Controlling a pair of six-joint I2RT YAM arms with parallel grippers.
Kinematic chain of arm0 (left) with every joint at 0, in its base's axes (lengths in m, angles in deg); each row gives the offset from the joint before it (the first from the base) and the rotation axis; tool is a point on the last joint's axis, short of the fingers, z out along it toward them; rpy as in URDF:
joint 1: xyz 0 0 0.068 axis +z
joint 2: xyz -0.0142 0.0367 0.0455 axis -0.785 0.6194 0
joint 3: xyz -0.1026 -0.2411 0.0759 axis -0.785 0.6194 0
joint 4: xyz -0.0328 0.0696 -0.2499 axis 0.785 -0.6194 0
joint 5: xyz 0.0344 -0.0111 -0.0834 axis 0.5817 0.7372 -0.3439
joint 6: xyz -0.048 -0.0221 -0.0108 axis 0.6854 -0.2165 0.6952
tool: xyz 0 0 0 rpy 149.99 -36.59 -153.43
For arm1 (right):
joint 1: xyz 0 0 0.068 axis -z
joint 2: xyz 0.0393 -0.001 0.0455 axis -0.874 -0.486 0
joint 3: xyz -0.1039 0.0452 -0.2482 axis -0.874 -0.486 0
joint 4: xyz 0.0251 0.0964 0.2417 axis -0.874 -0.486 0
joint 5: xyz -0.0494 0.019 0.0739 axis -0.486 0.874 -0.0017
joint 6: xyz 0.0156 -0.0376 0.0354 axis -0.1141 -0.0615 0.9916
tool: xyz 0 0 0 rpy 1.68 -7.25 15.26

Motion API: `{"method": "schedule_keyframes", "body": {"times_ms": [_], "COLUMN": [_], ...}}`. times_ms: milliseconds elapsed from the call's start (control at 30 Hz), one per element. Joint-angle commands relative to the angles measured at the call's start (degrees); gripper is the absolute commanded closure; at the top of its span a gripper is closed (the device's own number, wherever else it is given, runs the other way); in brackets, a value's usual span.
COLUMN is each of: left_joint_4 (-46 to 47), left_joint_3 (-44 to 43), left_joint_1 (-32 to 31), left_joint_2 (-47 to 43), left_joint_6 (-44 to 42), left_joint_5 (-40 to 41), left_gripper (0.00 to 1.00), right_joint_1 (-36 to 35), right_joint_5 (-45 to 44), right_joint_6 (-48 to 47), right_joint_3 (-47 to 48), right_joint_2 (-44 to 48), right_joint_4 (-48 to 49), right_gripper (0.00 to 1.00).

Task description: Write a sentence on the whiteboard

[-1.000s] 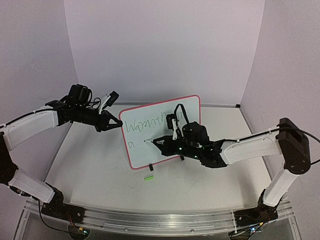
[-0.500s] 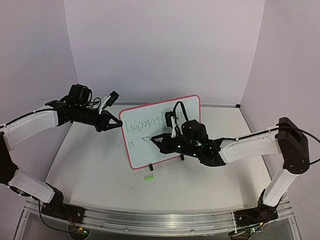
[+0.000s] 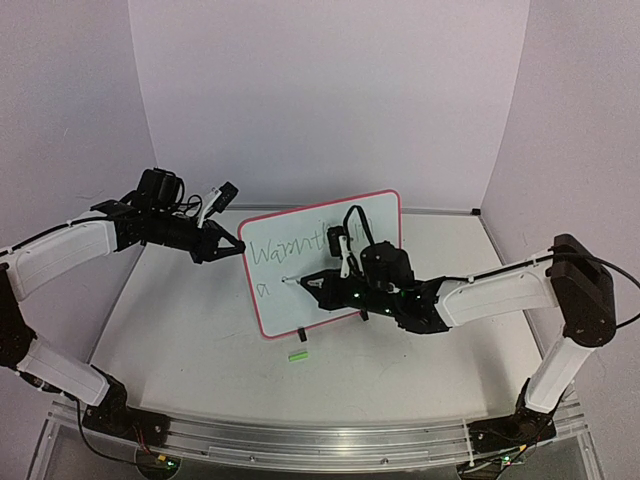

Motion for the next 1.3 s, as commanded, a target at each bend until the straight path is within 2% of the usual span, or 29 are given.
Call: {"method": "schedule_keyframes", "body": {"times_ms": [0, 1267], "left_joint_4": [-4.4, -4.5], "left_joint_3": [0.3, 0.2], "left_joint_1": [-1.8, -2.2], "left_joint_2": [2.5, 2.7], "left_joint_6": [-1.9, -2.1], "left_joint_5": [1.5, 1.8], "left_gripper": [1.0, 1.0], "right_joint_1": [0.5, 0.6], "right_joint_5": [-2.5, -5.5], "right_joint_6": [-0.2, -1.7], "right_joint_3": [-0.7, 0.8], "right_joint_2": [-0.5, 3.1], "right_joint_4": [-1.1, -2.9], "right_gripper": [1.0, 1.0]}}
